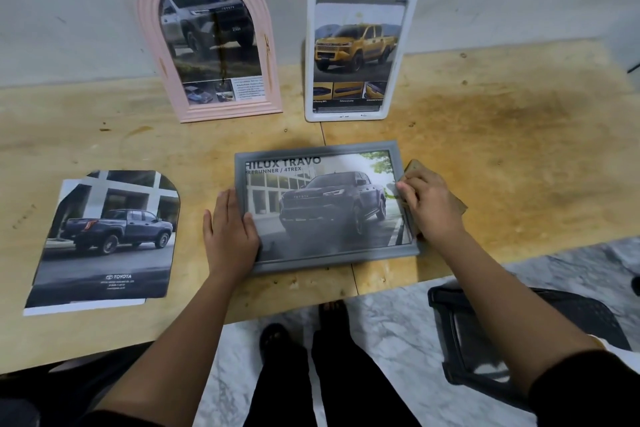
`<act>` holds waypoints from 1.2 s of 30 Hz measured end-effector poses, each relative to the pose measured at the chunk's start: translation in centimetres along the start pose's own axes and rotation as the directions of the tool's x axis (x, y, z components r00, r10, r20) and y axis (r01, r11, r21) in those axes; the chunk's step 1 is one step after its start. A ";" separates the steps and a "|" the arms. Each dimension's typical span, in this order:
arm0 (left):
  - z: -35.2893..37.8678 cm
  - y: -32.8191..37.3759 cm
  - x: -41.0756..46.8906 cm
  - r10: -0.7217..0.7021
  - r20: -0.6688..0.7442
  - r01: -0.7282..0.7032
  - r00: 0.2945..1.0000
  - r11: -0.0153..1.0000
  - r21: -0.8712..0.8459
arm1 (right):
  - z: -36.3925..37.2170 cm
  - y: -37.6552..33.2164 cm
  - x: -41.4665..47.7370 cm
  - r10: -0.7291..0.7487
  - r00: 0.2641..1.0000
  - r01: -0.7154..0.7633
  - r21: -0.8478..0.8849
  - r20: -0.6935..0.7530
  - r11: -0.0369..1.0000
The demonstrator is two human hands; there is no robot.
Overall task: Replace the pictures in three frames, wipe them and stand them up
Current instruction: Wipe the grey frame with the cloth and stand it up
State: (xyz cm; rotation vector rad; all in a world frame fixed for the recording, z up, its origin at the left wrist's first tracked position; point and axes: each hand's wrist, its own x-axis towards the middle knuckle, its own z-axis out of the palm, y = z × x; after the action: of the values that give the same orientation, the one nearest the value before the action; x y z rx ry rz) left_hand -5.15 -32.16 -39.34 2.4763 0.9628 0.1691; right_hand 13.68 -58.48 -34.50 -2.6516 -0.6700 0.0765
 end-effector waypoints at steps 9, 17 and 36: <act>-0.1 0.0 -0.1 0.004 0.018 -0.004 1.000 1.000 -0.003 | 1.0 -1.1 -2.9 0.120 0.990 -0.120 0.004 -0.081 0.993; -0.2 0.0 0.0 -0.007 0.052 0.007 0.999 1.000 -0.007 | -0.1 -1.3 -7.2 0.265 0.964 -0.259 0.122 -0.029 0.958; -1.1 0.3 -0.3 -0.030 0.289 0.042 0.957 0.998 -0.036 | 2.4 -6.2 -9.4 0.208 0.977 -0.206 0.029 -0.056 0.978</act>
State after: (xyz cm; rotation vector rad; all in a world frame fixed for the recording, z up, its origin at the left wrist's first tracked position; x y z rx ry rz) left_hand -5.52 -32.16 -38.19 2.3590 0.8685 -0.1791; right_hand 2.30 -56.99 -34.66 -2.6811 -0.3700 0.0641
